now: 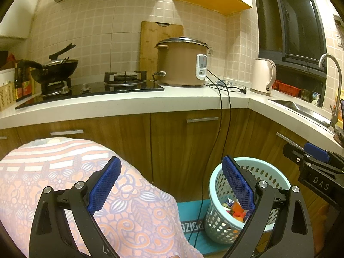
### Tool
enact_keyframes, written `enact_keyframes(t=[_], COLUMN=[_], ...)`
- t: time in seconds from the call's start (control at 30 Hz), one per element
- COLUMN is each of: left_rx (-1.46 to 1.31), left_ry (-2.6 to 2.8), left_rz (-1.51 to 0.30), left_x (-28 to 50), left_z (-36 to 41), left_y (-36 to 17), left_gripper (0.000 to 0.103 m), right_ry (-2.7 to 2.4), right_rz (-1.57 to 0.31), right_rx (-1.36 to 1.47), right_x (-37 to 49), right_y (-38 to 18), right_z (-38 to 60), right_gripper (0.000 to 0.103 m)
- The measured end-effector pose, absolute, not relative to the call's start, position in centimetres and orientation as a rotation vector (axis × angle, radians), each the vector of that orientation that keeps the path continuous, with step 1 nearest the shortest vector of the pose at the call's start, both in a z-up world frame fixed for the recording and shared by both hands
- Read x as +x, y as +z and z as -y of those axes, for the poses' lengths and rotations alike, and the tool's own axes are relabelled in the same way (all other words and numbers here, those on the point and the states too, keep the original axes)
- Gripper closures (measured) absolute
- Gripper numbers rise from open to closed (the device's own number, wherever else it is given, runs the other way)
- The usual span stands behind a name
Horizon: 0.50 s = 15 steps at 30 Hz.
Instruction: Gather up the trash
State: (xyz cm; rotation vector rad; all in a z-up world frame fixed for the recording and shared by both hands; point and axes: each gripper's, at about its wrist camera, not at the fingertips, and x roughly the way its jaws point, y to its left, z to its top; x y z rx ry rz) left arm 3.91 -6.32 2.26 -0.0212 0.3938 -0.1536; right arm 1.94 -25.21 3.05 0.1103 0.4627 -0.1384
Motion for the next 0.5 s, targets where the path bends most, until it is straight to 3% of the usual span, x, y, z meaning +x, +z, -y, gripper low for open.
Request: enact_keyframes(t=[0.5], left_rx=[-0.016], left_ry=[-0.151], left_rz=[-0.394], left_x=[3.93], left_z=[6.3], left_y=[2.26], left_gripper=[0.011], right_ry=[-0.136], right_rz=[-0.454], right_rx=[0.107], right_x=[1.57], right_y=[3.15], right_z=[24.72], right_gripper=[0.039])
